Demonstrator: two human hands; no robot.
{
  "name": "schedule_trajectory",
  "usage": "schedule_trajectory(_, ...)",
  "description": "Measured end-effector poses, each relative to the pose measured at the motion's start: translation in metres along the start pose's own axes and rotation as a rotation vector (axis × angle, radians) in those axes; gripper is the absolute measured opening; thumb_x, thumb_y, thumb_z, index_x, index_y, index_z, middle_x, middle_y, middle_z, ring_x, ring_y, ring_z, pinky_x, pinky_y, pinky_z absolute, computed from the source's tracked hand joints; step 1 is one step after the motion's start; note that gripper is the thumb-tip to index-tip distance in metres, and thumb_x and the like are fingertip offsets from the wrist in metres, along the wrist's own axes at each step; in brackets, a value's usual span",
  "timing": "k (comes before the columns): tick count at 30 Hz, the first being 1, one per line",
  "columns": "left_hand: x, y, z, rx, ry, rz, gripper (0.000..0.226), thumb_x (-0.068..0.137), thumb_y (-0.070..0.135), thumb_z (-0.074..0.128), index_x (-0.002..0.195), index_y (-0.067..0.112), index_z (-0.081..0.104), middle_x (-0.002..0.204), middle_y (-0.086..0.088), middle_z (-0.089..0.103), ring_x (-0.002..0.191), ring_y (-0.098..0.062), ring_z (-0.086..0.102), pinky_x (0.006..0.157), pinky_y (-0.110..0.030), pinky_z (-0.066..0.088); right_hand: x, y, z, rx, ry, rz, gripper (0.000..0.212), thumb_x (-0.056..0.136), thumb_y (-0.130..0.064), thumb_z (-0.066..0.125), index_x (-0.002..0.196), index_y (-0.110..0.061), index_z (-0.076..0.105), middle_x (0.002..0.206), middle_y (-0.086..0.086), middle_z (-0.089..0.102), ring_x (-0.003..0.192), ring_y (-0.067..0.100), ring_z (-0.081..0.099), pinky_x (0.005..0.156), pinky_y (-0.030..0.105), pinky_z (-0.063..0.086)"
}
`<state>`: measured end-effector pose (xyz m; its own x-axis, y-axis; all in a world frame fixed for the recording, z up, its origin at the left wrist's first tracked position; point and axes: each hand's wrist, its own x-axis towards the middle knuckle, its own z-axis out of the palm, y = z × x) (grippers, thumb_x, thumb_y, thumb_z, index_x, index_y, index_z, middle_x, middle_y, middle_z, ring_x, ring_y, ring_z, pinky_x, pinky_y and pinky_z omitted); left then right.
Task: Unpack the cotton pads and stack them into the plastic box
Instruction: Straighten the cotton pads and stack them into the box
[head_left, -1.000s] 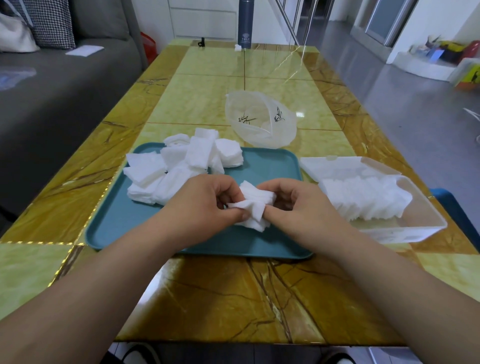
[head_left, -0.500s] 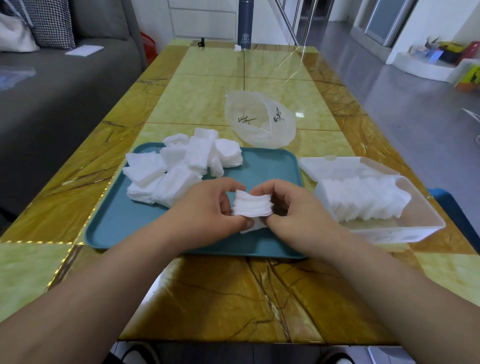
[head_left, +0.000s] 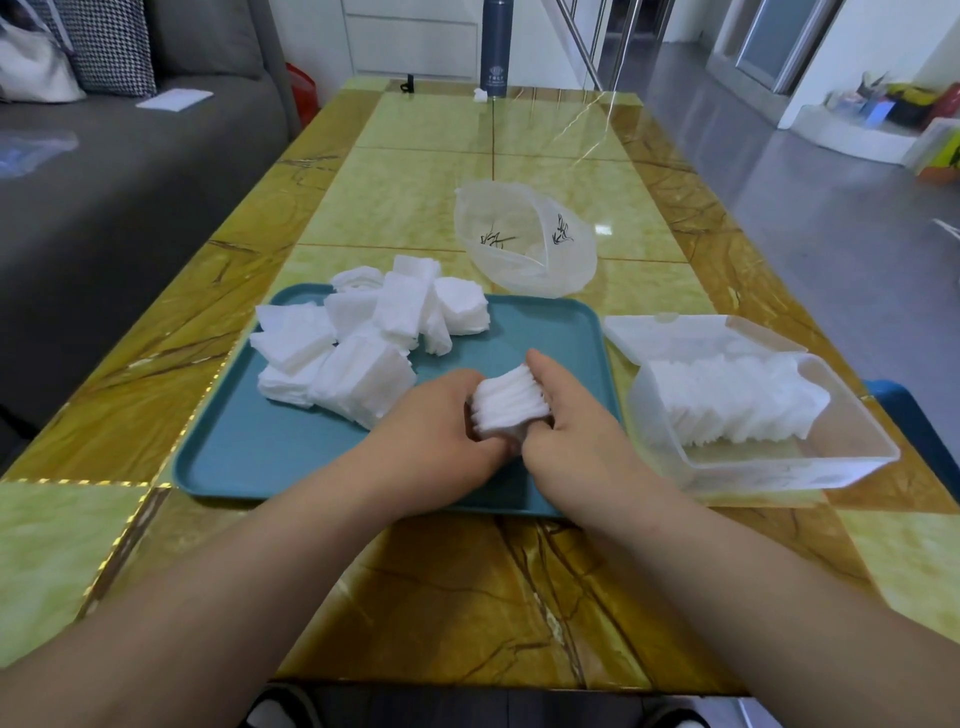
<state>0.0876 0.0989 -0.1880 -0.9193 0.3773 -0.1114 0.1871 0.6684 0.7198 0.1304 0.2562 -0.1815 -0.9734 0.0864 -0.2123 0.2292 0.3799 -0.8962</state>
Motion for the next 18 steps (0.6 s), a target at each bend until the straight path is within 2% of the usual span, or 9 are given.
schedule_trajectory(2,0.0,-0.001,-0.003,-0.015,-0.001,-0.006,0.027,0.084,0.039,0.076,0.104,0.028,0.061,0.081,0.005,0.071,0.076,-0.012,0.068,0.072,-0.039,0.057,0.003,0.002,0.001,-0.019,0.012,-0.007,0.077,0.098,0.005,0.046,0.163,-0.027,0.022,0.157,-0.006,0.037,0.121,-0.002,0.04,0.069,-0.012,0.03)
schedule_trajectory(5,-0.001,-0.001,-0.006,0.012,0.019,-0.007,0.024,0.086,0.037,0.075,0.101,0.028,0.06,0.077,0.004,0.068,0.072,-0.013,0.065,0.066,-0.035,0.053,0.003,0.002,0.002,-0.053,0.007,-0.02,0.074,0.1,0.002,0.045,0.164,-0.027,0.021,0.165,-0.007,0.033,0.132,-0.003,0.032,0.096,0.003,0.028)
schedule_trajectory(6,0.0,-0.001,-0.006,0.031,0.027,-0.005,0.023,0.086,0.038,0.075,0.099,0.027,0.06,0.078,0.004,0.068,0.074,-0.014,0.065,0.069,-0.038,0.055,0.002,0.002,0.001,-0.067,-0.001,-0.025,0.073,0.1,0.001,0.044,0.163,-0.027,0.022,0.162,-0.008,0.035,0.131,-0.002,0.035,0.094,0.003,0.029)
schedule_trajectory(9,-0.001,0.0,-0.005,0.043,0.029,0.007,0.021,0.086,0.04,0.074,0.099,0.029,0.061,0.084,0.004,0.069,0.079,-0.014,0.066,0.076,-0.043,0.057,0.001,0.002,-0.003,-0.086,-0.023,-0.033,0.072,0.1,0.002,0.042,0.163,-0.026,0.022,0.149,-0.009,0.04,0.12,-0.001,0.037,0.071,-0.01,0.033)
schedule_trajectory(11,-0.003,0.0,-0.007,-0.011,0.016,0.016,0.02,0.086,0.039,0.075,0.101,0.032,0.064,0.084,0.005,0.071,0.078,-0.012,0.067,0.076,-0.041,0.058,0.002,0.001,-0.006,-0.083,-0.019,-0.053,0.073,0.099,0.004,0.043,0.163,-0.024,0.023,0.156,-0.008,0.039,0.125,-0.003,0.035,0.074,-0.012,0.029)
schedule_trajectory(12,-0.005,0.001,-0.009,-0.035,0.014,0.025,0.02,0.086,0.038,0.076,0.102,0.032,0.066,0.083,0.004,0.071,0.076,-0.01,0.067,0.073,-0.037,0.057,0.002,-0.001,-0.007,-0.071,-0.02,-0.066,0.075,0.098,0.005,0.044,0.163,-0.024,0.023,0.16,-0.008,0.037,0.13,-0.004,0.034,0.085,-0.009,0.028)
schedule_trajectory(14,-0.009,0.007,-0.014,-0.094,0.038,0.05,0.018,0.085,0.035,0.08,0.1,0.031,0.07,0.079,0.001,0.069,0.066,-0.007,0.06,0.063,-0.028,0.05,-0.001,-0.005,-0.012,-0.025,-0.025,-0.097,0.077,0.096,0.006,0.051,0.163,-0.024,0.025,0.16,-0.009,0.039,0.137,-0.002,0.039,0.106,0.009,0.032)
schedule_trajectory(16,-0.013,0.014,-0.016,-0.178,0.099,0.07,0.018,0.082,0.032,0.083,0.097,0.032,0.072,0.085,0.0,0.067,0.066,-0.008,0.056,0.061,-0.02,0.044,-0.004,-0.008,-0.019,0.01,0.002,-0.133,0.075,0.094,0.003,0.06,0.159,-0.025,0.035,0.149,-0.01,0.05,0.133,-0.001,0.049,0.11,0.019,0.04)
schedule_trajectory(18,-0.017,0.022,-0.017,-0.224,0.15,0.089,0.024,0.081,0.027,0.084,0.101,0.033,0.072,0.099,0.007,0.067,0.08,-0.004,0.062,0.068,-0.011,0.043,-0.007,-0.011,-0.029,0.005,0.062,-0.176,0.068,0.089,-0.002,0.072,0.15,-0.025,0.05,0.136,-0.01,0.062,0.124,0.002,0.06,0.11,0.025,0.047)
